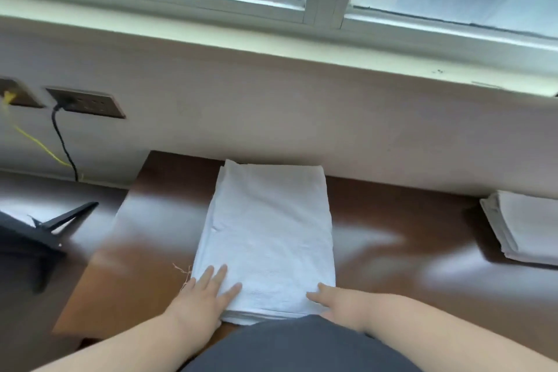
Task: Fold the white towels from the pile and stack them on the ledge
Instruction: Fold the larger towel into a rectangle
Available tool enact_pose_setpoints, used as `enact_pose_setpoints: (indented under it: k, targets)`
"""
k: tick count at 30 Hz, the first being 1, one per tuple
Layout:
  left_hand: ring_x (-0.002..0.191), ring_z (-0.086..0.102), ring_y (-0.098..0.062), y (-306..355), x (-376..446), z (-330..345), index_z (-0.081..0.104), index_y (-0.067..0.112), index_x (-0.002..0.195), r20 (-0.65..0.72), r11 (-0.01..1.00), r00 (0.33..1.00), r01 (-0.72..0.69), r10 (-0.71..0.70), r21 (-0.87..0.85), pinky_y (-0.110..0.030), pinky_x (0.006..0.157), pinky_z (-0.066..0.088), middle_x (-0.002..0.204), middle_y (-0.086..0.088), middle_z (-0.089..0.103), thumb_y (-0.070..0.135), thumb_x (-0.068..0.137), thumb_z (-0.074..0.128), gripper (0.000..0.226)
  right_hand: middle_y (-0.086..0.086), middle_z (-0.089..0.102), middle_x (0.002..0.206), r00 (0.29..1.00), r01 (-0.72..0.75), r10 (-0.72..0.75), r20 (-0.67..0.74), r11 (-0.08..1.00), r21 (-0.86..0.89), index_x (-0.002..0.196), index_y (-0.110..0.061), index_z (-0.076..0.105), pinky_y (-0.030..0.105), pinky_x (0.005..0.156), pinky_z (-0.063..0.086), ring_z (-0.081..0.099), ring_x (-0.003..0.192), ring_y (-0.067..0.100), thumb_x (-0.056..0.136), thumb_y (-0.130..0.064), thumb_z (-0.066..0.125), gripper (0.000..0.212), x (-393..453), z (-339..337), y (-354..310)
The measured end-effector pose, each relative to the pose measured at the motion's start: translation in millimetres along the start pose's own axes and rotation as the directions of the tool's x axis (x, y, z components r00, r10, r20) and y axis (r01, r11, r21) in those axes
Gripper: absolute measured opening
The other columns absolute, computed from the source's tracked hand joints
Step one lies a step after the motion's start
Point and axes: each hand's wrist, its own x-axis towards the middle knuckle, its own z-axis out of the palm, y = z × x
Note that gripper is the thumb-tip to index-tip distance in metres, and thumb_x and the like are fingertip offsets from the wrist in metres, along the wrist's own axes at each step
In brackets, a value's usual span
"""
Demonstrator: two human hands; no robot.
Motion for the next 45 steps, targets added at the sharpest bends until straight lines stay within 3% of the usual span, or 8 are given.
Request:
enact_pose_setpoints:
  k: [8, 14, 18, 23, 29, 37, 41, 45]
  targets:
    - [0.145, 0.026, -0.032, 30.5, -30.6, -50.5, 0.017, 0.032, 0.156, 0.2, 0.957, 0.962, 0.221, -0.183, -0.186, -0.044, 0.115, 0.028, 0.164, -0.009, 0.01, 0.041, 0.102, 0.032, 0.057, 0.0, 0.011, 0.167, 0.974, 0.025, -0.018, -0.227, 0.999, 0.031, 0.158, -0.032, 0.019, 0.027, 0.12, 0.016, 0.02, 0.151, 0.015, 0.099, -0.056, 0.043, 0.068, -38.8, -2.7, 13.3]
    - [0.147, 0.024, -0.03, 63.8, -53.3, -74.3, 0.007, 0.029, 0.158, 0.066, 0.874, 0.927, 0.369, -0.368, -0.315, -0.041, 0.116, 0.028, 0.164, -0.009, 0.01, 0.038, 0.103, 0.04, 0.065, 0.01, 0.011, 0.166, 0.919, 0.052, -0.024, -0.395, 0.997, 0.06, 0.159, -0.022, 0.016, 0.028, 0.119, 0.012, 0.012, 0.153, 0.019, 0.104, -0.045, 0.043, 0.066, -73.0, 9.2, 53.3]
    - [0.148, 0.022, -0.029, 89.2, -71.3, -69.0, 0.006, 0.027, 0.158, 0.071, 0.83, 0.888, 0.45, -0.454, -0.328, -0.039, 0.116, 0.028, 0.164, -0.01, 0.01, 0.036, 0.104, 0.038, 0.064, 0.008, 0.021, 0.164, 0.92, 0.073, -0.009, -0.391, 0.986, 0.15, 0.158, -0.02, 0.023, 0.028, 0.119, 0.017, 0.02, 0.151, 0.02, 0.103, -0.043, 0.045, 0.063, -77.6, 31.4, 77.2]
    - [0.137, 0.039, -0.032, 110.6, -100.7, -47.0, 0.022, 0.022, 0.154, 0.083, 0.799, 0.855, 0.51, -0.512, -0.319, -0.042, 0.11, 0.036, 0.159, -0.009, 0.025, 0.038, 0.101, 0.041, 0.059, 0.005, 0.029, 0.162, 0.95, 0.055, -0.004, -0.312, 0.986, 0.157, 0.157, -0.02, 0.027, 0.028, 0.118, 0.023, 0.028, 0.148, 0.021, 0.102, -0.043, 0.048, 0.064, -75.0, 61.6, 90.9]
    - [0.141, 0.034, -0.03, 92.2, -117.3, -29.3, 0.014, 0.022, 0.157, 0.173, 0.761, 0.814, 0.58, -0.554, -0.291, -0.041, 0.113, 0.033, 0.158, -0.009, 0.024, 0.039, 0.102, 0.038, 0.062, 0.005, 0.035, 0.159, 0.973, 0.022, 0.012, -0.231, 0.989, 0.146, 0.157, -0.02, 0.026, 0.027, 0.114, 0.029, 0.035, 0.145, 0.021, 0.101, -0.045, 0.049, 0.066, -61.4, 58.5, 82.3]
    - [0.125, 0.046, -0.026, 28.0, -70.2, -42.3, 0.042, 0.029, 0.141, 0.079, 0.88, 0.913, 0.407, -0.4, -0.244, -0.043, 0.101, 0.045, 0.142, 0.001, 0.04, 0.026, 0.097, 0.049, 0.045, 0.006, 0.037, 0.157, 0.964, 0.023, 0.042, -0.261, 0.97, 0.243, 0.156, -0.03, 0.026, 0.028, 0.112, 0.032, 0.039, 0.142, 0.024, 0.101, -0.04, 0.047, 0.06, -10.6, 27.7, 35.0]
    - [0.118, 0.049, -0.025, 8.4, -34.5, -37.1, 0.042, 0.031, 0.139, 0.038, 0.961, 0.972, 0.235, -0.232, -0.144, -0.044, 0.093, 0.05, 0.13, 0.002, 0.043, 0.007, 0.088, 0.057, 0.058, 0.012, 0.03, 0.157, 0.96, -0.057, 0.146, -0.24, 0.937, 0.344, 0.154, -0.033, 0.029, 0.028, 0.109, 0.034, 0.04, 0.139, 0.027, 0.1, -0.042, 0.051, 0.059, 15.0, 36.1, 9.6]
    - [0.114, 0.047, -0.025, 2.4, -9.3, -21.9, 0.04, 0.026, 0.135, -0.039, 0.995, 0.996, 0.082, -0.084, -0.06, -0.039, 0.086, 0.049, 0.123, -0.001, 0.042, 0.002, 0.082, 0.055, 0.06, 0.012, 0.045, 0.133, 0.919, -0.108, 0.295, -0.262, 0.826, 0.553, 0.139, -0.034, 0.042, 0.021, 0.073, 0.045, 0.059, 0.087, 0.025, 0.096, -0.033, 0.06, 0.047, 28.2, 43.5, 0.0]
